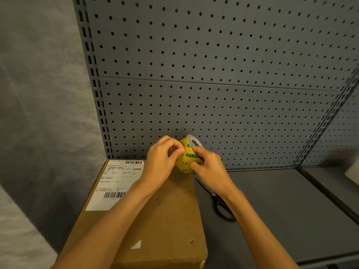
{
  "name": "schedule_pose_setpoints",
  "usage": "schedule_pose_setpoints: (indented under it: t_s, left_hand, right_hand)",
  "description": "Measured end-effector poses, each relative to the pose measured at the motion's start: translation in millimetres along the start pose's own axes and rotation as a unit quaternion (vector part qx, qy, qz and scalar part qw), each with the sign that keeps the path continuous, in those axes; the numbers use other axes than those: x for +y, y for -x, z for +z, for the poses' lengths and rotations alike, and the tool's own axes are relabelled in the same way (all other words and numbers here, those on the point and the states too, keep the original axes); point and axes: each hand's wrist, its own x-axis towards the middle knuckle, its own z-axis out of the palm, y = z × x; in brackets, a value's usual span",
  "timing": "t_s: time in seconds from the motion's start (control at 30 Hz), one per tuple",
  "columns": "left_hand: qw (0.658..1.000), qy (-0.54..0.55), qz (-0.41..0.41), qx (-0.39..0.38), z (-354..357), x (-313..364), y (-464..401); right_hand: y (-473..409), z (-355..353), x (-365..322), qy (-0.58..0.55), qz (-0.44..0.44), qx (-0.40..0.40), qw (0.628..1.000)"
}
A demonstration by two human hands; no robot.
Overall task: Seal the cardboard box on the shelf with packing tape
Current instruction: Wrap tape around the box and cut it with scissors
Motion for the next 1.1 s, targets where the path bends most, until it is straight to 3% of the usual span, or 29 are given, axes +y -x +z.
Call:
schedule_pose_setpoints:
  t_s: [0.2,0.5,0.8,1.1]
  left_hand:
    - [0.995,-0.083,0.014,-0.057,6,-5,3]
    - [0.991,-0.092,0.012,-0.093,9,2,7]
    - [0.995,0.037,-0.046,-0.085,0,5,2]
    - [0.997,0.009,-0.049,-0.062,2,3,0]
  right_hand:
    - [0,2,-2,0.027,-0.015,-0.004,1.0]
    - [0,-5,-1,0.018,0.001,-0.016,1.0]
    - [-2,-9,3,-0.014,0.008,-0.011,1.0]
    - [-3,-8,3,-0.003,0.003,-0.025,1.0]
